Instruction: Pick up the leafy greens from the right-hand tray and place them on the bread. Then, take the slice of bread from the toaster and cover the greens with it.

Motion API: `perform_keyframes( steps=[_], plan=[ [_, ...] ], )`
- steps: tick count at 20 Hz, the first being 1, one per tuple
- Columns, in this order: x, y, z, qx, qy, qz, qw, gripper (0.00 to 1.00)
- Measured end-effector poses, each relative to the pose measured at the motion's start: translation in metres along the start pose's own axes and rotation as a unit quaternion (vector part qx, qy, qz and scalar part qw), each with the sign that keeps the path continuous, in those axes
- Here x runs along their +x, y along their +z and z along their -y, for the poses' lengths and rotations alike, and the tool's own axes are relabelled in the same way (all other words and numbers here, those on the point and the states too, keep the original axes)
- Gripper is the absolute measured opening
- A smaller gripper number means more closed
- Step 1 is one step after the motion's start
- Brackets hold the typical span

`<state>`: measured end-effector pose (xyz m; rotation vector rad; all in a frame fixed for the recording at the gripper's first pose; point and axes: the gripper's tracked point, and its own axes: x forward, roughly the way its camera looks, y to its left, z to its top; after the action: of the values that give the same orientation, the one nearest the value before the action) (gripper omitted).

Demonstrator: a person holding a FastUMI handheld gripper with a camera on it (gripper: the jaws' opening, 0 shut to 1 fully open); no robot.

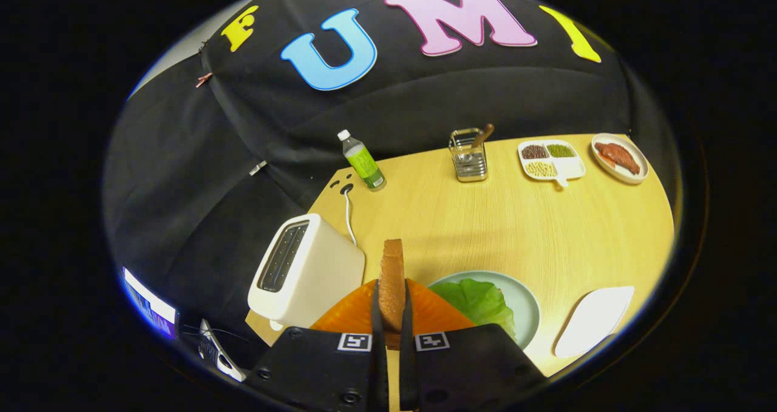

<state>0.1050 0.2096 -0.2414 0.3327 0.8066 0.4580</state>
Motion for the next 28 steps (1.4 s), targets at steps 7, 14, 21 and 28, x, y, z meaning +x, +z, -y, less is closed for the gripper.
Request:
perform_keyframes(
  steps=[7,14,21,28],
  plan=[
    [0.019,-0.028,0.051,0.036,-0.005,-0.027,0.999,0.11],
    [0.019,-0.045,0.098,0.05,-0.04,-0.035,0.997,0.18],
    [0.006,-0.045,0.131,0.027,-0.084,-0.021,0.996,0.8],
    [-0.038,-0.012,0.136,-0.03,-0.103,0.035,0.994,0.99]
  ],
)
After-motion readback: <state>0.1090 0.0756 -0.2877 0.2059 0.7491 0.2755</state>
